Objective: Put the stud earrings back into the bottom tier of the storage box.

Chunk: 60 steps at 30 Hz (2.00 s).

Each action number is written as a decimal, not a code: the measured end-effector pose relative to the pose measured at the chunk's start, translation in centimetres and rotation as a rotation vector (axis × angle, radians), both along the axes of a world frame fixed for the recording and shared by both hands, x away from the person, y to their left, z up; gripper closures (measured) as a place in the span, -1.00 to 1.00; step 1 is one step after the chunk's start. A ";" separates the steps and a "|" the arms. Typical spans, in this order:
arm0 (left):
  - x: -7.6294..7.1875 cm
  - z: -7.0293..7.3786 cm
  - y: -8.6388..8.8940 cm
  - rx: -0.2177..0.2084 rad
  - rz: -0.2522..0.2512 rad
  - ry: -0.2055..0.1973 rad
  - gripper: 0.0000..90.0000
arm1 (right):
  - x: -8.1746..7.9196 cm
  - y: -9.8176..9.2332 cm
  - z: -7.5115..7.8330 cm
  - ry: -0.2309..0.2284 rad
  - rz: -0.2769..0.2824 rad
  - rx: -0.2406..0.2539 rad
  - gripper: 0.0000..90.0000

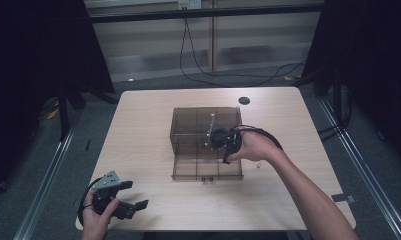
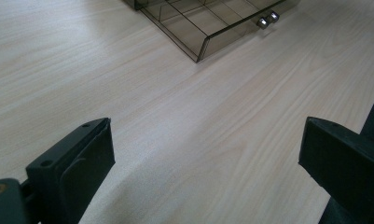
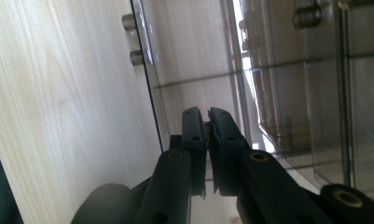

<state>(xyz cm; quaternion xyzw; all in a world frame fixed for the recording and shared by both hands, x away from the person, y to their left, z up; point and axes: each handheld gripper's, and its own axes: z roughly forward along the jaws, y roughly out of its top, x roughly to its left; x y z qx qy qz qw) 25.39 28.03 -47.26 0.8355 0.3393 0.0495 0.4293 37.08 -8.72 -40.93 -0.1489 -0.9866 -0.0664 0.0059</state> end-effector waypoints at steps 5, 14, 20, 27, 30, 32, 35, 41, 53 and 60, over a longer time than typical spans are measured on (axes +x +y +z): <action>0.0 0.0 0.0 0.000 0.000 0.000 -0.93 | 0.2 0.9 -0.4 0.004 0.013 -0.005 0.89; 0.0 0.0 0.0 0.002 -0.002 0.001 -0.93 | 0.4 2.6 -1.1 0.010 0.050 -0.016 0.89; 0.0 0.0 0.0 0.002 -0.003 0.000 -0.93 | 0.7 3.8 -1.5 0.022 0.064 -0.029 0.89; 0.1 0.0 0.0 -0.003 -0.001 -0.001 -0.93 | 1.1 5.6 -2.6 0.031 0.109 -0.041 0.88; 0.1 0.0 0.0 0.005 -0.006 -0.004 -0.93 | 1.1 5.9 -3.2 0.033 0.102 -0.044 0.88; 0.1 0.0 0.0 0.000 -0.004 -0.002 -0.93 | 1.3 6.1 -3.5 0.032 0.115 -0.051 0.88; 0.1 0.0 0.0 -0.002 -0.002 -0.003 -0.93 | 1.4 6.4 -3.9 0.034 0.123 -0.055 0.88; 0.1 0.0 0.0 -0.001 -0.007 -0.002 -0.93 | 1.5 6.7 -4.7 0.047 0.120 -0.063 0.88; 0.0 0.0 0.0 -0.001 -0.006 -0.001 -0.93 | 1.5 6.7 -5.2 0.046 0.118 -0.060 0.75; 0.2 -0.1 -0.1 0.007 -0.005 0.001 -0.93 | 1.3 5.7 -3.7 0.034 0.083 -0.030 0.73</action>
